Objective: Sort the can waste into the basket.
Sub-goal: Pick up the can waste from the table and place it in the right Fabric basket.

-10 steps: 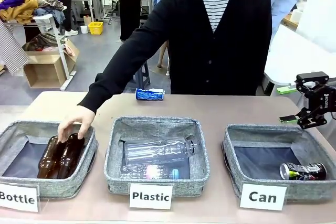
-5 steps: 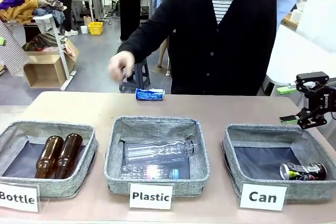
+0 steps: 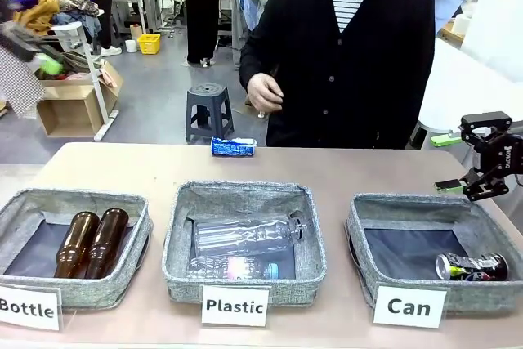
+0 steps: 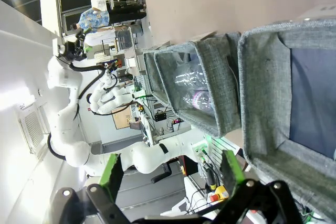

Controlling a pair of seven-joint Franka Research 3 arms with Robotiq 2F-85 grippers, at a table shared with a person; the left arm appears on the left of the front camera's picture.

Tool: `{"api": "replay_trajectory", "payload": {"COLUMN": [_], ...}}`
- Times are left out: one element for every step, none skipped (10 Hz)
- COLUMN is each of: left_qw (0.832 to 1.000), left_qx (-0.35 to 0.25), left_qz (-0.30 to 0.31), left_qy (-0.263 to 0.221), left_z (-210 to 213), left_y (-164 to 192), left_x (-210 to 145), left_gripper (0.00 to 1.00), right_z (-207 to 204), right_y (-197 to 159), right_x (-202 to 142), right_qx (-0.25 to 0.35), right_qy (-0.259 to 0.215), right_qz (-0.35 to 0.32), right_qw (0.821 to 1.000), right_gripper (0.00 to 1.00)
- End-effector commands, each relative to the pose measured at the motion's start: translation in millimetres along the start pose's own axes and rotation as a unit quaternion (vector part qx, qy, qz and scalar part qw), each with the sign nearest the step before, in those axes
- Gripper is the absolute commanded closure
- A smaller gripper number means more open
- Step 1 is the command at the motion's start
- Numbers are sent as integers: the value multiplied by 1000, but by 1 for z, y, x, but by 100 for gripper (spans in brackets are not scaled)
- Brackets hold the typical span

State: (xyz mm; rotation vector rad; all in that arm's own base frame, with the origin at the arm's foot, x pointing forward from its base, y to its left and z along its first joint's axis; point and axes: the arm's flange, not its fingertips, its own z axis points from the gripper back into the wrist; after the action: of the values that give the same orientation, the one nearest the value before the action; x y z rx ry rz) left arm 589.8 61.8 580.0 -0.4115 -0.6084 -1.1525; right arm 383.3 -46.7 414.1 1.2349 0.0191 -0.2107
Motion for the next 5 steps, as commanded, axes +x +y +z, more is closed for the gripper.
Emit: {"api": "replay_trajectory", "payload": {"left_qw": [986,972,950,930,921], "left_qx": [44,79,86,110,93], "left_qz": [-90,-130,-196,-235,-274], "left_qy": [130,181,228,261,261], "left_z": [-69,-114,-159,-194,-226], "left_y": [20,20,18,15,14], "left_x": [70,110,147,172,190], "left_gripper": [0,0,0,0,0], "right_z": [0,0,0,0,0], "right_y": [1,1,1,1,1], "right_x": [0,0,0,0,0], "right_qx": [-1,-1,-1,-1,-1], "right_qy": [-1,-1,-1,-1,-1], "right_qz": [4,4,4,4,4], "right_qw": [1000,1000,1000,1000,1000], "right_gripper": [0,0,0,0,0]}}
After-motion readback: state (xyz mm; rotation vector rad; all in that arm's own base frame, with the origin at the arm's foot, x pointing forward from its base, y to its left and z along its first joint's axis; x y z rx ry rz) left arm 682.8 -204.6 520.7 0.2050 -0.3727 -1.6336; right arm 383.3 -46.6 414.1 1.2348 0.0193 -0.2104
